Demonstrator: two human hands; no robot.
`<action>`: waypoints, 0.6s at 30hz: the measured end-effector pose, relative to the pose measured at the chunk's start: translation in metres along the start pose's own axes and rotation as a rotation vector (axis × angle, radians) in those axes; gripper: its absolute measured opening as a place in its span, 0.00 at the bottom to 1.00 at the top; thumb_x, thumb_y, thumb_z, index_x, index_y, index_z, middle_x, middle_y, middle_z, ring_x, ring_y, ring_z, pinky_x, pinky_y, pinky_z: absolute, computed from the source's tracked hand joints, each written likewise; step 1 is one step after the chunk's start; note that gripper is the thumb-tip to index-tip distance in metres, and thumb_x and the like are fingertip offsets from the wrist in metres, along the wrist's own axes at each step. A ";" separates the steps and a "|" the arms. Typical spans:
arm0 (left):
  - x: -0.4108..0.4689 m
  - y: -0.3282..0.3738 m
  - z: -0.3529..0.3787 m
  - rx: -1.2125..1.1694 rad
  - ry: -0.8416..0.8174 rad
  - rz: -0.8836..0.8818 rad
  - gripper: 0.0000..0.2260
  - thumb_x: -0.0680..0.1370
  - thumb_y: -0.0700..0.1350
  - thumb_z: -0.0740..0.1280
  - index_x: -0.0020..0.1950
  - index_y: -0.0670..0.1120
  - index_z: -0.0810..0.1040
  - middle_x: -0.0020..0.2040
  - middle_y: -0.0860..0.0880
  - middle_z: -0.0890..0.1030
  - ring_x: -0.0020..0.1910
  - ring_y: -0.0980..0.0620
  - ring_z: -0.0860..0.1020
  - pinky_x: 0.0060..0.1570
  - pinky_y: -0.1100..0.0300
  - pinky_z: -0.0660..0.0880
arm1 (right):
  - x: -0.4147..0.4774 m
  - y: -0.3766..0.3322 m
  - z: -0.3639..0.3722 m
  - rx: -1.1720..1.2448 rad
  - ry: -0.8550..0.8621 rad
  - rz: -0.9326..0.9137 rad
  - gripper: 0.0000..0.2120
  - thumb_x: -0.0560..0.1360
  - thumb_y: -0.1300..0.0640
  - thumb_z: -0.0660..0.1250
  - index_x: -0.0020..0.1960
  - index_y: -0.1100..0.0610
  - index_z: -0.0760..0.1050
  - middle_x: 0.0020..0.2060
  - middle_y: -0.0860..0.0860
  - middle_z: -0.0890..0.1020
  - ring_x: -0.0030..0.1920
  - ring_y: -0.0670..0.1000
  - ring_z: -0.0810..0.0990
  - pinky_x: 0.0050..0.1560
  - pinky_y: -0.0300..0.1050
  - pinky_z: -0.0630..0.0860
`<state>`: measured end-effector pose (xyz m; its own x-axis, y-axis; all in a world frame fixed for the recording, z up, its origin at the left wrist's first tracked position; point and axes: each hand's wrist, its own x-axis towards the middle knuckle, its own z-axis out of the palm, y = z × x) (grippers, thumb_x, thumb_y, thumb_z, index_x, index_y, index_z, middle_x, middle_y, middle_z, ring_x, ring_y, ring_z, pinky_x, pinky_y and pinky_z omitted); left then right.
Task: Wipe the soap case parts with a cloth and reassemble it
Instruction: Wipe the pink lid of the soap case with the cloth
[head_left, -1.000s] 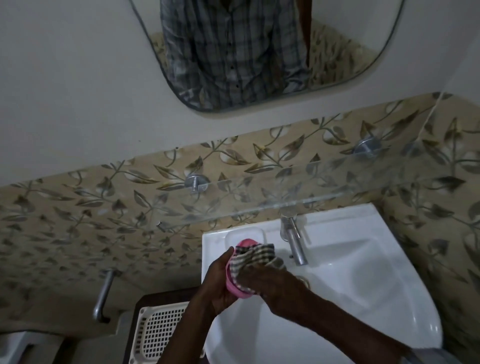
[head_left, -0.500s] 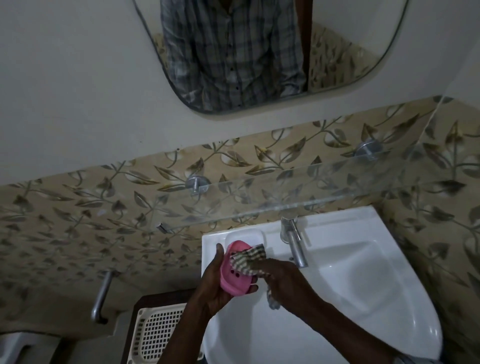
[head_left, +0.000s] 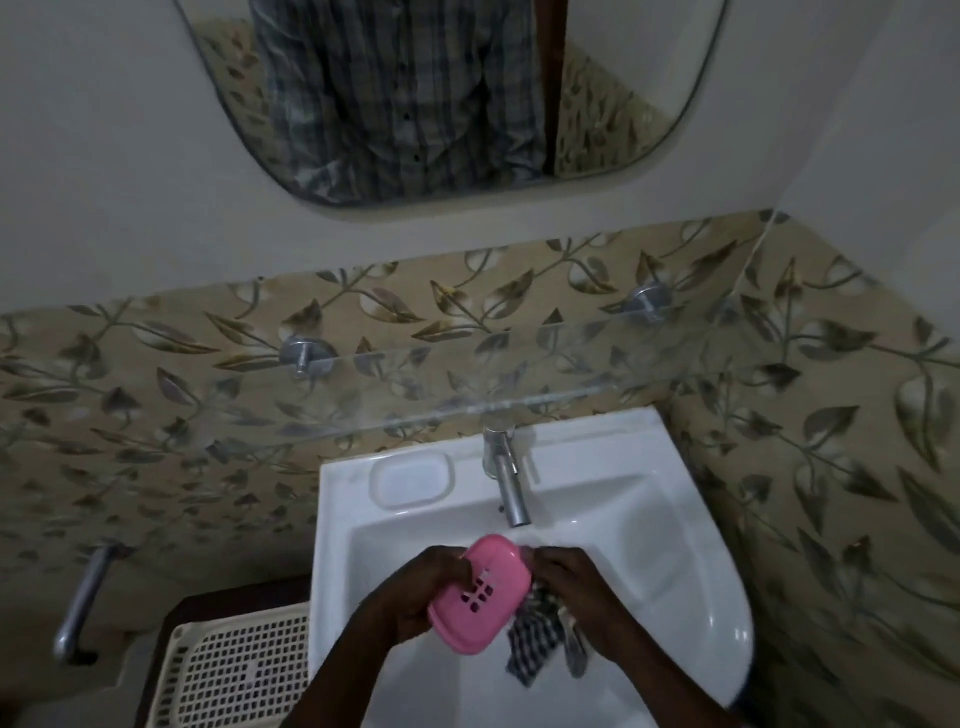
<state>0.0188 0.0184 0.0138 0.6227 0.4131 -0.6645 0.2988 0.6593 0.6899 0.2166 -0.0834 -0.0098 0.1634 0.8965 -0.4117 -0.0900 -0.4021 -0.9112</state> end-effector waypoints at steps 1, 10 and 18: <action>0.006 0.001 0.005 0.022 -0.018 -0.029 0.19 0.62 0.38 0.69 0.51 0.33 0.80 0.45 0.35 0.84 0.41 0.42 0.83 0.44 0.55 0.80 | 0.001 0.004 -0.004 0.018 -0.006 -0.001 0.13 0.77 0.54 0.70 0.34 0.54 0.81 0.31 0.48 0.80 0.35 0.46 0.77 0.38 0.37 0.72; 0.016 -0.026 -0.005 -0.151 0.283 -0.245 0.37 0.67 0.67 0.75 0.63 0.39 0.76 0.52 0.34 0.80 0.49 0.33 0.85 0.44 0.40 0.83 | 0.036 0.010 -0.091 -0.048 0.560 0.031 0.26 0.76 0.55 0.72 0.22 0.52 0.64 0.21 0.49 0.65 0.28 0.49 0.65 0.34 0.47 0.61; 0.010 -0.024 -0.008 -0.156 0.335 -0.153 0.32 0.70 0.62 0.75 0.64 0.42 0.76 0.59 0.34 0.80 0.52 0.33 0.84 0.51 0.36 0.82 | 0.093 -0.040 -0.096 -0.385 0.643 -0.003 0.23 0.80 0.49 0.66 0.29 0.60 0.76 0.29 0.58 0.80 0.37 0.59 0.80 0.37 0.47 0.67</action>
<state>0.0114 0.0117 -0.0118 0.3012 0.4677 -0.8310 0.2401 0.8061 0.5408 0.3302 -0.0017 -0.0133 0.7157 0.6596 -0.2296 0.2421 -0.5427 -0.8043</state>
